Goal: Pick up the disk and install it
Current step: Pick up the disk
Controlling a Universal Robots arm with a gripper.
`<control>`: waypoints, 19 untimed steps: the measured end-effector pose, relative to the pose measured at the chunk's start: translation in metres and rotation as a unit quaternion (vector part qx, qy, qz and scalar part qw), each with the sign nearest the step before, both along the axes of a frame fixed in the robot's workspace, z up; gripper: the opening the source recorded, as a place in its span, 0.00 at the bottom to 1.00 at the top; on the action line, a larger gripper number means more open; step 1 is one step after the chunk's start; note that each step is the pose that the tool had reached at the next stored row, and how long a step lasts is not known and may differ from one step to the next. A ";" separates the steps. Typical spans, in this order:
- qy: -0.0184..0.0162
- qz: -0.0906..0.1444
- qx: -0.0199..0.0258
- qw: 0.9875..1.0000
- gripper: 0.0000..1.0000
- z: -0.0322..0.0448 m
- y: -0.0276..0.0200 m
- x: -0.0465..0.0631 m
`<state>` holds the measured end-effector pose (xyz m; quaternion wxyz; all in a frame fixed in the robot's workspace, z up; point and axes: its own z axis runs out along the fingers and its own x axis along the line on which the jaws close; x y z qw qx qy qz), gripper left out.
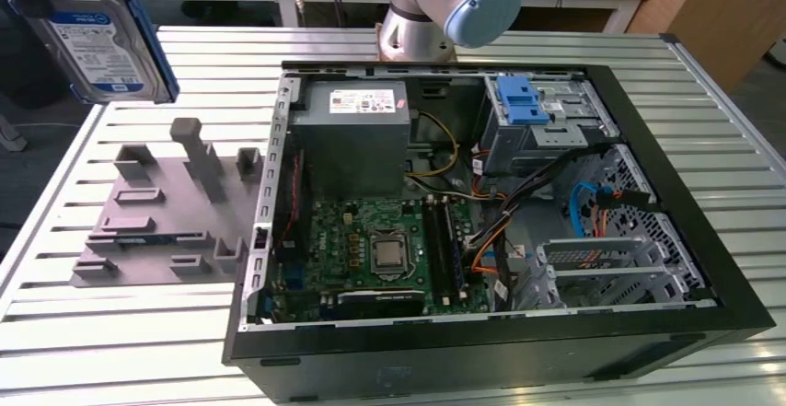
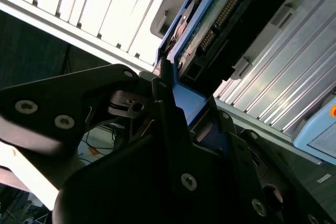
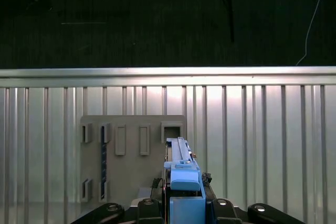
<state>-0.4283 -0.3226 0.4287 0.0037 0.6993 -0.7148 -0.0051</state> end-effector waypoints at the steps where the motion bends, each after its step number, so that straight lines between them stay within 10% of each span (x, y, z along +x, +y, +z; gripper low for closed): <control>1: 0.000 0.000 0.000 1.000 0.36 0.0008 0.0000 0.000; 19: 0.000 0.000 0.000 1.000 0.36 0.0211 0.0000 0.000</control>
